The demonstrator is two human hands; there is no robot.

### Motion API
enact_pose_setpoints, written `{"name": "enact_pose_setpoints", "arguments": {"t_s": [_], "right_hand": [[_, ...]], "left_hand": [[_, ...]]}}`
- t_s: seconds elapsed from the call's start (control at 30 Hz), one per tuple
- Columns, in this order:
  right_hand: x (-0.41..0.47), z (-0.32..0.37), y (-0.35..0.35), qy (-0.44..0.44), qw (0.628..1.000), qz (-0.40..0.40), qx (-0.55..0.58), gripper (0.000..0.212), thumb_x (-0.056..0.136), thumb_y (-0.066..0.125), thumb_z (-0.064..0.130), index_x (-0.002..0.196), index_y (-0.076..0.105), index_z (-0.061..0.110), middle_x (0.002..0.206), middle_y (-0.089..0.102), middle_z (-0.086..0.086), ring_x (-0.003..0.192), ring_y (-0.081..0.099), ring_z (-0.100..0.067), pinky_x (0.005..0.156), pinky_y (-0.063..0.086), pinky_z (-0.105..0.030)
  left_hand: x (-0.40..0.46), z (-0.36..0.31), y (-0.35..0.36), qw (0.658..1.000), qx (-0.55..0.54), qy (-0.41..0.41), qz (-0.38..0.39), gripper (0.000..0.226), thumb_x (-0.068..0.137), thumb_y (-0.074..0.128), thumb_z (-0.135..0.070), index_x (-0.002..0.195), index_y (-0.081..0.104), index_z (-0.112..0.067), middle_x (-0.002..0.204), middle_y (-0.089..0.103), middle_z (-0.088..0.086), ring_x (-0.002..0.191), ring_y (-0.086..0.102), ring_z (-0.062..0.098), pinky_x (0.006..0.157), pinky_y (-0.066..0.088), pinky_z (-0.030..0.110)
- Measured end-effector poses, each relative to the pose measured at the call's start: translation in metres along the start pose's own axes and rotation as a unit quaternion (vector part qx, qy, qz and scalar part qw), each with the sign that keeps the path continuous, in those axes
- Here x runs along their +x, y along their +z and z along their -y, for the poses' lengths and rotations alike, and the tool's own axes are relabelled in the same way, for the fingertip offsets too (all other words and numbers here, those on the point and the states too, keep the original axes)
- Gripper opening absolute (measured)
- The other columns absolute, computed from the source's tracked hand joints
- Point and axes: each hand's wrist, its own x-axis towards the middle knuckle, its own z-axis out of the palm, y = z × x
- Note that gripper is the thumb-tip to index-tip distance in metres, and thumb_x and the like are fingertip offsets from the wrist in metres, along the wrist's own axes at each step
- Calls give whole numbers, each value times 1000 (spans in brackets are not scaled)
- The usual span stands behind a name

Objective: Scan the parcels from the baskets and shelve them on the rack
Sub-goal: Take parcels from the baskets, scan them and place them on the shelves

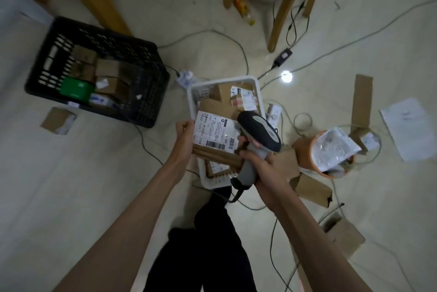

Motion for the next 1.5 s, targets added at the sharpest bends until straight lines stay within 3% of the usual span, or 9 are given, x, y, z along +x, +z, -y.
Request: {"name": "enact_pose_setpoints", "arguments": {"t_s": [0.07,0.23,0.43,0.63,0.8,0.93,1.17,1.3,1.5], "right_hand": [[-21,7,17,-15,1000,26,-4,25,93,64,0,108,75,16,109,76,-8,96,72,-24,85,61,-43],[-75,23,66,-23,996,77,-43,26,91,66,-1,114,71,7,116,73,-16,96,70,-24,84,61,-44],[-157,45,146,-51,972,175,-150,31,92,64,-1,122,67,2,122,69,-20,98,67,-22,83,60,-39],[-237,62,227,-86,934,265,-225,26,91,66,-1,116,68,8,121,69,-15,105,68,-23,85,61,-36],[-293,74,292,-113,898,324,-277,33,92,64,-4,125,62,-1,116,70,-15,99,69,-23,87,61,-40],[-329,78,343,-139,848,393,-326,24,91,64,-5,104,74,13,100,71,-13,85,67,-23,74,62,-31],[-382,74,419,-219,746,441,-448,32,88,70,4,118,65,13,109,72,-12,90,70,-19,76,58,-32],[-407,67,447,-248,730,460,-440,32,87,69,1,117,65,13,106,72,-6,86,66,-10,74,58,-25],[-427,73,468,-268,700,512,-419,29,89,67,3,100,62,29,98,71,8,86,66,-2,71,53,-13]], "left_hand": [[-21,-11,-24,1000,-9,5,-3,22,106,37,-50,109,44,-29,124,63,8,109,63,18,95,49,35],[-96,-30,-96,999,-16,38,-15,51,94,37,-70,139,37,-48,126,63,-8,105,63,8,77,48,28],[-211,-54,-193,996,-24,70,-57,91,72,47,-84,153,23,-52,135,62,-3,117,64,23,103,49,54],[-325,-75,-273,989,-28,99,-107,102,68,47,-94,152,37,-37,128,66,4,103,71,26,91,59,51],[-411,-87,-331,980,-34,133,-145,98,67,49,-88,153,25,-48,131,60,6,97,72,31,82,62,51],[-467,-82,-370,967,-50,160,-190,94,65,61,-85,147,25,-58,123,60,5,87,76,30,68,63,44],[-533,-62,-410,935,-105,178,-287,91,60,71,-80,137,35,-46,116,67,9,90,76,26,79,63,45],[-555,-59,-414,909,-134,192,-345,98,56,74,-76,138,35,-41,116,68,4,94,75,25,98,54,47],[-576,-78,-406,874,-147,237,-399,100,53,78,-66,136,33,-33,123,66,4,97,74,25,92,58,33]]}}
